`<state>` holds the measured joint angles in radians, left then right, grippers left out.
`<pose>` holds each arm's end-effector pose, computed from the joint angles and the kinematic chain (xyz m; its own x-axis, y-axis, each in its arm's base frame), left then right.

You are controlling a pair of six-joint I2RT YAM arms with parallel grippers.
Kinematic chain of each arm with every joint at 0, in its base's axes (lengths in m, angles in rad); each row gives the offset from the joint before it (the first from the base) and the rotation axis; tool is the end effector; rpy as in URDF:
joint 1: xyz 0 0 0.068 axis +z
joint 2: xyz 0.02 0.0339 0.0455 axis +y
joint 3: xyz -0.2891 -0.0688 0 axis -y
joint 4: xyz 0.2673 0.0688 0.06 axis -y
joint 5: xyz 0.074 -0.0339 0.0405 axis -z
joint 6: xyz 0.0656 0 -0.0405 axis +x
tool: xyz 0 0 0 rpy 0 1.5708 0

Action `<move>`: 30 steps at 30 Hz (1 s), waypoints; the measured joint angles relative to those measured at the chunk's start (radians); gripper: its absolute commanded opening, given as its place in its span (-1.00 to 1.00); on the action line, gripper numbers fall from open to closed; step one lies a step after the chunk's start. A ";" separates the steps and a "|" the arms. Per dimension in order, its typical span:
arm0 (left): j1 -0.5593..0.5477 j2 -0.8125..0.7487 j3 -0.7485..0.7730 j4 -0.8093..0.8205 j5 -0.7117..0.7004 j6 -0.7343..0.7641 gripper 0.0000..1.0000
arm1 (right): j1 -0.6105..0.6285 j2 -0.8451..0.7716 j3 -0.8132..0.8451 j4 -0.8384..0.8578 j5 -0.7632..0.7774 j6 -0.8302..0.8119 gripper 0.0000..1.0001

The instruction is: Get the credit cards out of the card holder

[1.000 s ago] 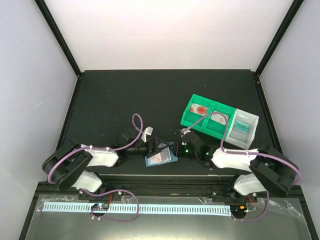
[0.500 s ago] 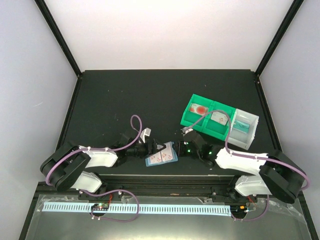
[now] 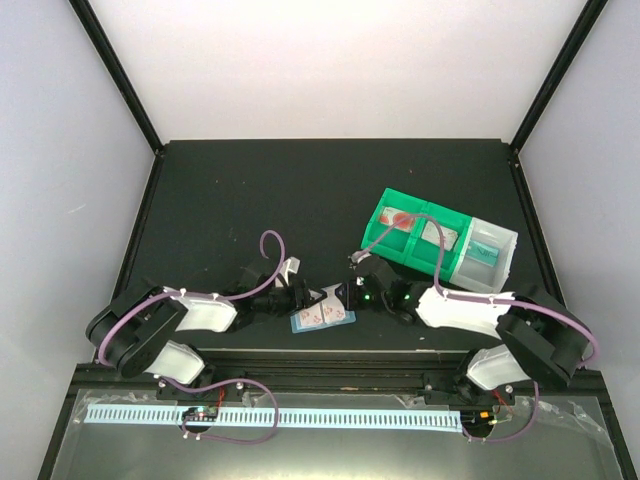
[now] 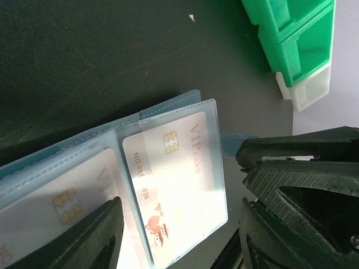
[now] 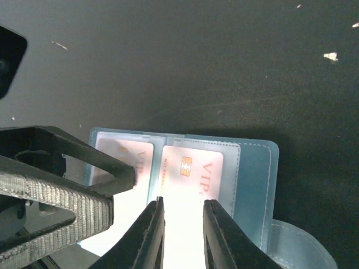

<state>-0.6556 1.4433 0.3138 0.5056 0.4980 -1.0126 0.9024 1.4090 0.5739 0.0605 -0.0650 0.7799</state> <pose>0.1858 -0.1824 0.1073 -0.9602 -0.2016 -0.1932 0.0536 0.5458 -0.8362 0.1807 0.2357 0.1434 -0.8791 0.0190 -0.4762 -0.2725 0.7998 0.5349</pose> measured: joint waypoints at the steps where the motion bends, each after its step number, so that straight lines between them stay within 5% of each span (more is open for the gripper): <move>1: 0.000 0.002 0.000 0.000 0.000 0.003 0.15 | 0.000 0.007 0.002 -0.001 -0.002 -0.002 -0.58; 18: 0.002 0.084 0.011 0.086 0.009 0.005 0.04 | 0.003 0.103 -0.045 0.062 -0.004 0.002 -0.79; 30: -0.008 0.148 0.019 0.126 0.004 -0.026 -0.59 | 0.003 0.110 -0.086 0.155 -0.006 0.030 -0.85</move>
<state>-0.6632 1.5913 0.3332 0.6312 0.5018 -1.0386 0.9054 1.5192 0.4881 0.2153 -0.0708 0.8097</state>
